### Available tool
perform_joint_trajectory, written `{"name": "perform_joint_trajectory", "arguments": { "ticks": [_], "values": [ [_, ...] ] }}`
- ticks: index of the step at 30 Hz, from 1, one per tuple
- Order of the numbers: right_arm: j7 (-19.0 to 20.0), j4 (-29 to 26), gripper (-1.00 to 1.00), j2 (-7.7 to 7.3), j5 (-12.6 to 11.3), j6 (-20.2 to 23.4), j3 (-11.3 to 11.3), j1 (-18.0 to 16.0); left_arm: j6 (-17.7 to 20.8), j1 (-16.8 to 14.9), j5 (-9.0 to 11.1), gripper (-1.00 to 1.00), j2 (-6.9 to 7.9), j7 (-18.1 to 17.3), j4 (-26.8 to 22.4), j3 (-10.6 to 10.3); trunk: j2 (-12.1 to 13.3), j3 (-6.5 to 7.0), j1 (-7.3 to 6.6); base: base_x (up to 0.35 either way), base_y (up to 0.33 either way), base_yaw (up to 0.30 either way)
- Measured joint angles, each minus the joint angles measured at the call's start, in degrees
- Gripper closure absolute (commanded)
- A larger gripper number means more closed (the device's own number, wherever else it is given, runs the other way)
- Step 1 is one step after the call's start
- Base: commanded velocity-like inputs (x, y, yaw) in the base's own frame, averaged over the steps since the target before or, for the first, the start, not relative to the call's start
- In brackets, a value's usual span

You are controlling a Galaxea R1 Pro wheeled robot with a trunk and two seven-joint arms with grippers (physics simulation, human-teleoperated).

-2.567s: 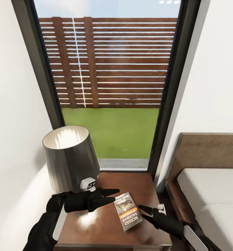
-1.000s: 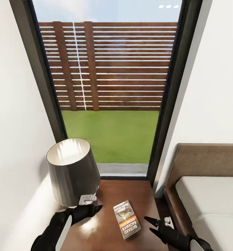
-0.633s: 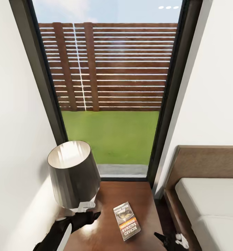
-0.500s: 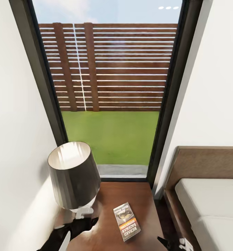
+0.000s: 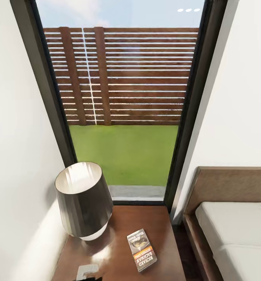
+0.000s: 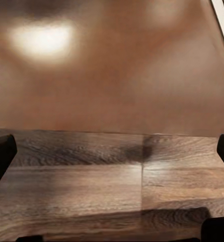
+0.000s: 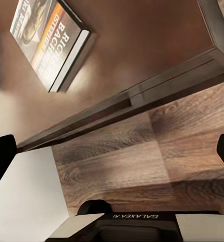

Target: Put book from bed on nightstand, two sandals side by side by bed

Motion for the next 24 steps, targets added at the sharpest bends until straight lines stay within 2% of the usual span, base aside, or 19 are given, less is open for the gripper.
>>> {"name": "perform_joint_trajectory", "arguments": {
  "ticks": [11,16,17,18,20,22,23,24],
  "values": [
    [0.0,0.5,-1.0,-0.12,0.0,0.0,-0.1,0.0,-0.7,0.0,0.0,-1.0,0.13,0.1,1.3,0.0,4.4,1.98,-2.42,0.0,0.0,0.0],
    [-0.3,1.7,-1.0,-0.29,0.0,0.0,-0.1,0.0,-1.5,0.0,0.0,-1.0,0.37,0.1,4.7,0.0,6.4,2.87,-3.52,0.0,0.0,0.0],
    [-1.3,1.9,-1.0,-0.33,0.0,0.0,-0.1,0.1,-2.3,0.1,0.0,-1.0,0.85,0.1,6.2,0.0,6.8,3.05,-3.73,0.0,0.0,0.0],
    [-4.3,2.1,-1.0,-0.36,0.0,0.0,-0.1,0.1,-4.5,0.1,0.0,-1.0,1.93,0.5,9.7,0.0,7.2,3.22,-3.95,0.0,0.0,0.0],
    [-6.5,2.1,-1.0,-0.3,0.0,0.0,-0.1,0.1,-6.0,0.1,0.0,-1.0,2.53,1.0,11.9,0.0,8.0,3.59,-4.39,0.0,0.0,0.0],
    [-11.1,2.2,-1.0,-0.13,0.0,0.0,0.0,0.1,-8.9,0.2,0.1,-1.0,3.6,2.5,15.2,0.0,8.8,3.95,-4.83,0.0,0.0,0.0],
    [-16.6,2.3,-1.0,-0.02,0.0,0.0,0.0,0.2,-11.0,1.2,0.2,-1.0,4.31,4.4,16.7,0.0,9.2,4.12,-5.05,0.0,0.0,0.0],
    [-18.3,2.3,-1.0,0.01,0.0,0.0,0.0,0.2,-11.4,2.1,0.2,-1.0,4.47,4.8,16.9,-0.1,9.6,4.3,-5.27,0.0,0.0,0.0]
  ]
}}
